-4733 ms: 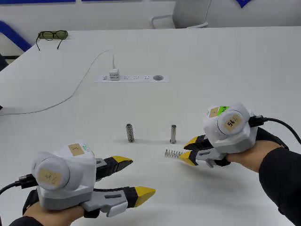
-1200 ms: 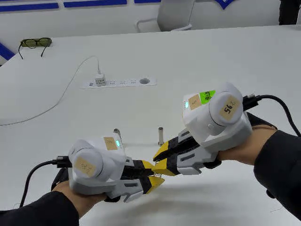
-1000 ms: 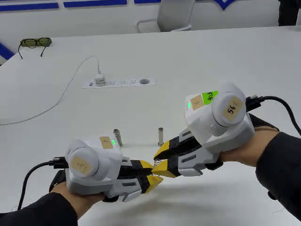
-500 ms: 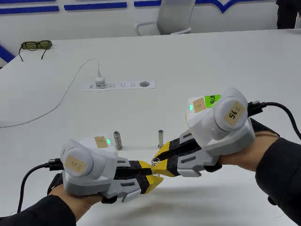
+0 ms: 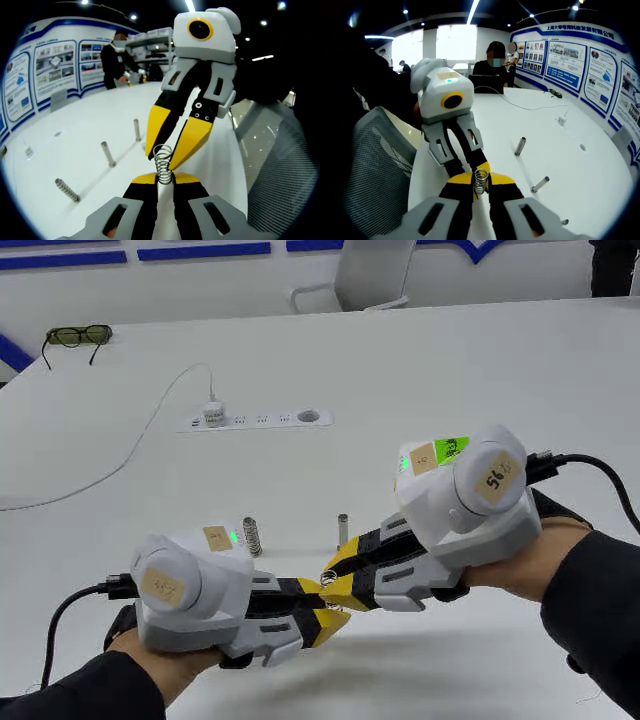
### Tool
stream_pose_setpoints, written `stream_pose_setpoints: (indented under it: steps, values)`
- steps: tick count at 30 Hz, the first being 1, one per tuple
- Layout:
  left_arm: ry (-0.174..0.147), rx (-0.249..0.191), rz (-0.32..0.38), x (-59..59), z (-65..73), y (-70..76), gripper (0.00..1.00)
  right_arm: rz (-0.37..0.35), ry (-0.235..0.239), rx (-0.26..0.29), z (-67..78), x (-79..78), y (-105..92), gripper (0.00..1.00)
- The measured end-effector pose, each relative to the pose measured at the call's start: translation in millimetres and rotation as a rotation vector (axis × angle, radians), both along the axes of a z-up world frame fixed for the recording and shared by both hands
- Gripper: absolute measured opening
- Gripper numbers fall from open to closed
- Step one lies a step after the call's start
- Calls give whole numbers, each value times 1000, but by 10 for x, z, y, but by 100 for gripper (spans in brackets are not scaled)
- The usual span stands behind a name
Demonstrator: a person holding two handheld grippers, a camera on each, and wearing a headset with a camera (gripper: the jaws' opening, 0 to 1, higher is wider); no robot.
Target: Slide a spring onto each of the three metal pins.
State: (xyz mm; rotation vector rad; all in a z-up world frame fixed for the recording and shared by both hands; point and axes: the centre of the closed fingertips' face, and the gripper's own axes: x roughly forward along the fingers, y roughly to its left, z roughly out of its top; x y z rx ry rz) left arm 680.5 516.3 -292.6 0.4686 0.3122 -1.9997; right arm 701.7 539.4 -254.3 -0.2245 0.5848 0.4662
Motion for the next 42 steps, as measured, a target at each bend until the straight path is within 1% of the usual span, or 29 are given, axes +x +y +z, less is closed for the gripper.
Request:
stream_pose_setpoints:
  steps: [6,10,17,19,23,24,25,26,29,32,36,39,42]
  values:
    - [11,11,5,11,-18,8,10,2,0,0,-11,16,-5,12]
    - [13,20,6,11,-36,14,10,4,4,-1,-27,19,-2,12]
    - [22,18,10,4,-18,1,10,-5,3,11,-14,22,-10,12]
    - [15,10,15,15,-11,-9,11,-14,4,13,-9,24,-19,12]
    - [-12,-18,17,34,13,-29,12,-27,-2,18,17,35,-41,12]
    - [-18,-23,18,39,17,-35,13,-29,-3,24,27,38,-44,12]
    - [-22,-27,23,48,20,-43,17,-32,-4,33,38,40,-43,12]
    - [-21,-28,24,50,22,-47,19,-33,-5,32,41,42,-45,12]
    - [-17,-38,27,54,34,-56,21,-35,-4,27,41,41,-56,12]
    - [-15,-43,32,61,40,-55,25,-39,-6,26,49,44,-69,12]
    - [-1,-48,52,94,45,-43,33,-51,-10,25,67,47,-106,12]
    - [4,-49,66,127,38,-26,35,-64,-14,23,84,48,-152,12]
    - [13,-47,91,179,14,-9,43,-80,-17,22,106,49,-209,12]
